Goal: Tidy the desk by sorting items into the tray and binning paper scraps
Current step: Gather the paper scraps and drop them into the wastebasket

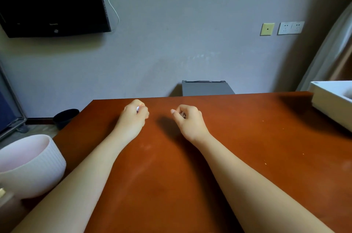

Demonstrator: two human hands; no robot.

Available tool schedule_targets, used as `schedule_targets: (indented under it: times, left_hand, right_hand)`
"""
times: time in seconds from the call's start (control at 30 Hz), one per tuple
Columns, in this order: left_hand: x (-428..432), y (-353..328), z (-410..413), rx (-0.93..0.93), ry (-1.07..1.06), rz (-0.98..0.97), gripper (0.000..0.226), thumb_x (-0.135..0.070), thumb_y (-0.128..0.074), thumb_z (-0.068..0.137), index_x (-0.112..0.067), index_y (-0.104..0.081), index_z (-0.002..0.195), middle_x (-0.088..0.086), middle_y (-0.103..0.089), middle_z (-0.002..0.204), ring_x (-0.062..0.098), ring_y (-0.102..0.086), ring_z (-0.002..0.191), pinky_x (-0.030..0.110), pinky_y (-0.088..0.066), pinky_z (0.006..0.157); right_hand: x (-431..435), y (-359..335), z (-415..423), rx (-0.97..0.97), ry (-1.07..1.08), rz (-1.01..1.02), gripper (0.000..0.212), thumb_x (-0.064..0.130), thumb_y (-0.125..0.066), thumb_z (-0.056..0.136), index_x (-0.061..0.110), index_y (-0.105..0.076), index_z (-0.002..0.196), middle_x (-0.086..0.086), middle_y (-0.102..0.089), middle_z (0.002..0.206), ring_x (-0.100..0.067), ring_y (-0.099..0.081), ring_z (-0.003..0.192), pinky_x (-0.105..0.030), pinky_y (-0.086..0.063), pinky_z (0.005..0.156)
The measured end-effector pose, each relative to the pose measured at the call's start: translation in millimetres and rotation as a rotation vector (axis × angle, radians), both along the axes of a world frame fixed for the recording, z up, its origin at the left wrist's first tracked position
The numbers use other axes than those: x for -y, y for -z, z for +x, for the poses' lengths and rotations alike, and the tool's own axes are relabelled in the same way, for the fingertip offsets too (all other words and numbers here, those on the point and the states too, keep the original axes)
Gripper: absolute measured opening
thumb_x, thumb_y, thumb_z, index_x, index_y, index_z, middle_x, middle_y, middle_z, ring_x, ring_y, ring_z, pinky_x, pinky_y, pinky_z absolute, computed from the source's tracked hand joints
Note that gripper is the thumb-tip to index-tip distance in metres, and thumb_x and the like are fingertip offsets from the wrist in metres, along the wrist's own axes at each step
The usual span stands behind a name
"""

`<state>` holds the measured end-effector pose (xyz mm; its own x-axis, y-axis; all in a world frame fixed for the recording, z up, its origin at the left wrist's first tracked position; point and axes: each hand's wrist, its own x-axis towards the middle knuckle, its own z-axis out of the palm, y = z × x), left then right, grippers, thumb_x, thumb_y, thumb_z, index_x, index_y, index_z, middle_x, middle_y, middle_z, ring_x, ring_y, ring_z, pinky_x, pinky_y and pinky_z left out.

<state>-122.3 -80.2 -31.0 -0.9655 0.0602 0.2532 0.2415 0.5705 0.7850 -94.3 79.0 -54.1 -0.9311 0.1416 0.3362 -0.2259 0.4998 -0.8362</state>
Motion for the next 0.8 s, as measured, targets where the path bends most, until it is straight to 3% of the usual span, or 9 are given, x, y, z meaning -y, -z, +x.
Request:
schedule_targets:
  times: [0.07, 0.17, 0.33, 0.4, 0.5, 0.63, 0.8]
  left_hand:
    - [-16, -10, 22, 0.115, 0.083, 0.205, 0.025, -0.008, -0.034, 0.094, -0.015, -0.046, 0.074, 0.011, -0.051, 0.078, 0.01, -0.034, 0.046, 0.018, -0.029, 0.04]
    - [-36, -22, 58, 0.221, 0.197, 0.319, 0.023, -0.005, -0.039, 0.093, -0.014, -0.046, 0.073, 0.008, -0.05, 0.073, 0.006, -0.033, 0.043, 0.015, -0.028, 0.038]
    - [-66, -30, 112, 0.296, 0.308, 0.264, 0.009, -0.008, -0.048, 0.092, -0.015, -0.054, 0.09, 0.005, -0.051, 0.071, 0.007, -0.037, 0.049, 0.013, -0.031, 0.04]
    - [-81, -31, 133, 0.319, 0.366, 0.241, 0.015, -0.008, -0.048, 0.092, -0.019, -0.057, 0.096, 0.005, -0.052, 0.071, 0.007, -0.038, 0.049, 0.014, -0.032, 0.04]
    - [-106, -36, 168, 0.337, 0.461, 0.214, 0.028, -0.008, -0.041, 0.096, -0.015, -0.063, 0.08, 0.003, -0.047, 0.062, 0.007, -0.037, 0.046, 0.015, -0.03, 0.04]
    - [-146, -43, 222, 0.384, 0.618, 0.261, 0.042, 0.002, -0.03, 0.088, -0.014, -0.047, 0.052, 0.001, -0.033, 0.051, 0.007, -0.027, 0.041, 0.016, -0.022, 0.039]
    - [-204, -42, 288, 0.486, 0.791, 0.292, 0.038, 0.001, -0.028, 0.086, -0.012, -0.038, 0.052, -0.002, -0.029, 0.048, 0.007, -0.022, 0.04, 0.014, -0.018, 0.037]
  right_hand:
    - [-8, -2, 16, 0.0, -0.007, 0.005, 0.038, 0.026, -0.052, 0.094, 0.019, -0.042, 0.058, 0.006, -0.039, 0.054, -0.008, -0.035, 0.051, -0.019, -0.032, 0.051]
    - [-28, -7, 46, 0.005, 0.003, 0.075, 0.039, 0.026, -0.052, 0.094, 0.019, -0.042, 0.057, 0.007, -0.039, 0.053, -0.006, -0.034, 0.05, -0.011, -0.031, 0.047]
    - [-72, -25, 109, 0.0, 0.09, 0.131, 0.037, 0.028, -0.053, 0.093, 0.014, -0.045, 0.06, 0.004, -0.04, 0.054, -0.009, -0.033, 0.052, -0.02, -0.03, 0.051]
    - [-91, -34, 139, -0.011, 0.13, 0.164, 0.037, 0.03, -0.053, 0.093, 0.008, -0.051, 0.064, 0.003, -0.043, 0.057, -0.009, -0.036, 0.054, -0.021, -0.033, 0.053]
    - [-120, -46, 190, -0.022, 0.19, 0.194, 0.037, 0.032, -0.053, 0.093, 0.006, -0.055, 0.068, 0.002, -0.045, 0.059, -0.009, -0.04, 0.057, -0.021, -0.035, 0.055]
    - [-157, -57, 263, -0.029, 0.267, 0.184, 0.04, 0.028, -0.055, 0.092, 0.018, -0.044, 0.055, 0.009, -0.036, 0.05, -0.004, -0.034, 0.046, -0.015, -0.029, 0.048]
    - [-198, -62, 356, 0.021, 0.361, 0.145, 0.04, 0.029, -0.052, 0.093, 0.011, -0.043, 0.059, 0.004, -0.032, 0.05, -0.006, -0.026, 0.044, -0.014, -0.024, 0.042]
